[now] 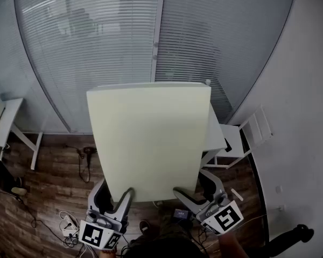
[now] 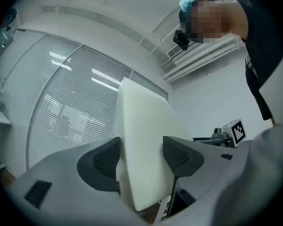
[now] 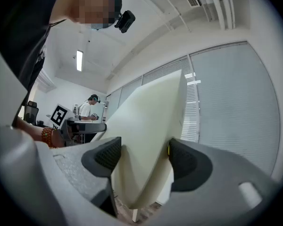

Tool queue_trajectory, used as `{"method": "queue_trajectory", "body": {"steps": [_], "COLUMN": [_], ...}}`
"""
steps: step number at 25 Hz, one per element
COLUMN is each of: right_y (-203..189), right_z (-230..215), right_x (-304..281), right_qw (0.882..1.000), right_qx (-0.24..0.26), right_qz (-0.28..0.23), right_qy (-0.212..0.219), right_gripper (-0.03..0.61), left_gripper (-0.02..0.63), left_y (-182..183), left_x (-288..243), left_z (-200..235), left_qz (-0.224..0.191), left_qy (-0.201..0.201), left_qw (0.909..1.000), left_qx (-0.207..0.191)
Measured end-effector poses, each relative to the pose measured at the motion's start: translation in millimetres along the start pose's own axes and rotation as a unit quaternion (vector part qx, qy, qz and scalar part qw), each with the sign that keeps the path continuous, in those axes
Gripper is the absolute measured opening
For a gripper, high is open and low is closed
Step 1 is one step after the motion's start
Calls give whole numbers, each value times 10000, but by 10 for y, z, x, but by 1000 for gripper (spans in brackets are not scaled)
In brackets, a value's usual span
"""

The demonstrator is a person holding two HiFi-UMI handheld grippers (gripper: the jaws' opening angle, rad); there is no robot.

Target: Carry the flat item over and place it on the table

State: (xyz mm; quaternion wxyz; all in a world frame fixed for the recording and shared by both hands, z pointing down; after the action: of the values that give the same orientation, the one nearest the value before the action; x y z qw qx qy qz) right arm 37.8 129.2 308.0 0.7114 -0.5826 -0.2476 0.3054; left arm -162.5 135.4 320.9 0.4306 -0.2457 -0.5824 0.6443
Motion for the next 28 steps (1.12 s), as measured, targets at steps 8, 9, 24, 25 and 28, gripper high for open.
{"method": "queue_trajectory", "body": {"steps": [8, 9, 24, 25, 28], "right_y": [21, 24, -55, -59, -84], "right_z": [140, 171, 259, 241, 156], "right_x": [1, 17, -246, -259, -315], "right_qw": [9996, 9996, 9998, 9998, 9997], "right_qx": [-268, -261, -196, -206, -202], "right_qz": [-36, -33, 50, 69, 121], "right_qy": [120, 111, -17, -31, -73], "right_gripper": [319, 319, 324, 324, 324], "left_gripper": [282, 282, 282, 282, 282], "left_y": [3, 2, -91, -93, -124], "left_x": [181, 216, 210, 187, 78], "left_z": [38, 30, 341, 352, 401], "left_qz": [69, 74, 233, 230, 248], "left_qy": [-211, -227, -305, -319, -318], "left_qw": [9998, 9997, 9992, 9991, 9990], "left_qx": [-19, -23, 136, 150, 185]}}
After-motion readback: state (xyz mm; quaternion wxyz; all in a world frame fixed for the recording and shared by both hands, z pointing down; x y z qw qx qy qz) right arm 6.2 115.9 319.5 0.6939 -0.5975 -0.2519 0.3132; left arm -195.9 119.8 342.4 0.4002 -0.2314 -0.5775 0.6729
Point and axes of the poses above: the fingertips, and each gripper's own axes: x backward along the fingers, z to its left, y out of its top, the point moved 2 cm from there along x, backward along the fingers, and after that the axes turned 3 degrees about x, right-handed, at the moved point
